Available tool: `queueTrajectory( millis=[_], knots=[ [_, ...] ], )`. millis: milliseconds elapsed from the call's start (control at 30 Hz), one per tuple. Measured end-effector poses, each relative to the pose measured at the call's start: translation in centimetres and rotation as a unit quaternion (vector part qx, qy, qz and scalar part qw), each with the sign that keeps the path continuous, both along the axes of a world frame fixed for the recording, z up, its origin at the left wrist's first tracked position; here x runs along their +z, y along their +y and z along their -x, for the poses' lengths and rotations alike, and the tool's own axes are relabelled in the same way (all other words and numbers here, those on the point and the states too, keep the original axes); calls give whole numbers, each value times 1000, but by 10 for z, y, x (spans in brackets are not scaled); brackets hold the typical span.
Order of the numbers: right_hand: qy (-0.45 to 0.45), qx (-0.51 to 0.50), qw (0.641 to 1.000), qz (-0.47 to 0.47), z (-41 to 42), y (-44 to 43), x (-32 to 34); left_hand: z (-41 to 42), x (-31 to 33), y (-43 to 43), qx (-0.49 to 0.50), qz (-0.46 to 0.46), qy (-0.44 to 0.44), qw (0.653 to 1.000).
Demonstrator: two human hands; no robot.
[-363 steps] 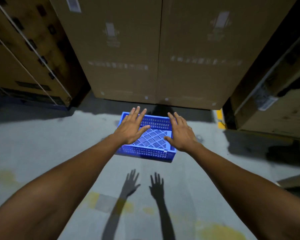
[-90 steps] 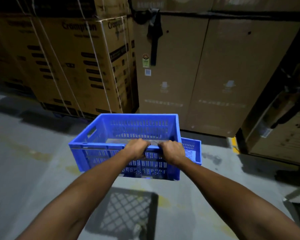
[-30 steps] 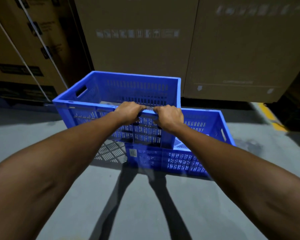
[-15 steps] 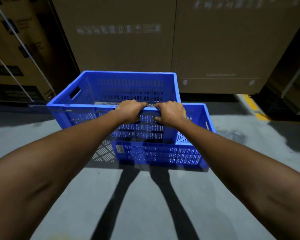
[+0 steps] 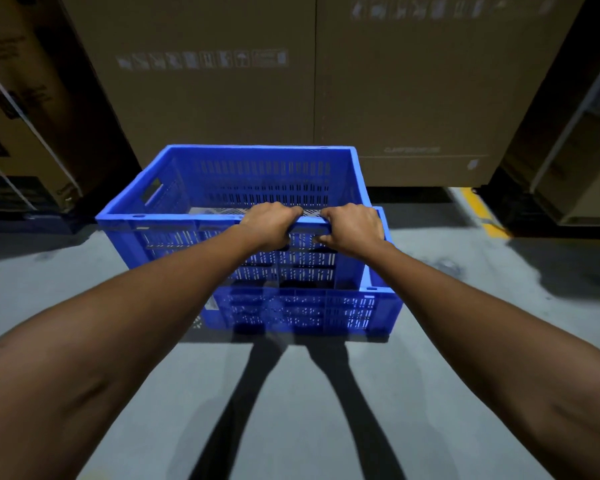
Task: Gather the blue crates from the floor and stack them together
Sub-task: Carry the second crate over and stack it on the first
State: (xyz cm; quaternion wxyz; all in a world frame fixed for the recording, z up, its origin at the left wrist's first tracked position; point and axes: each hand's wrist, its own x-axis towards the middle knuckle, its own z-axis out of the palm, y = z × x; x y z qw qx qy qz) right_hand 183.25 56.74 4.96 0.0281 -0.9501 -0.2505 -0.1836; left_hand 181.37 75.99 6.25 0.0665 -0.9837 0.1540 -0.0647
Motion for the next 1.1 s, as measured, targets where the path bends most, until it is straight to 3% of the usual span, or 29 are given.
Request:
queueTrajectory(
  millis=[533, 767, 933, 1000, 1100],
  knots=[
    [20, -38, 999, 10, -12, -92, 1, -12, 1, -96, -11, 5, 6, 1000],
    [24, -23, 999, 11, -16, -96, 1, -12, 3, -100, -5, 13, 17, 1000],
    [96, 16, 995, -2, -9, -94, 14, 0, 12, -85, -64, 111, 48, 991],
    [135, 26, 989, -51, -7, -81, 32, 2, 24, -69, -48, 157, 16, 986],
    [96, 37, 991, -84, -9, -44, 62, -2, 38, -42, 24, 187, -117, 975]
  ],
)
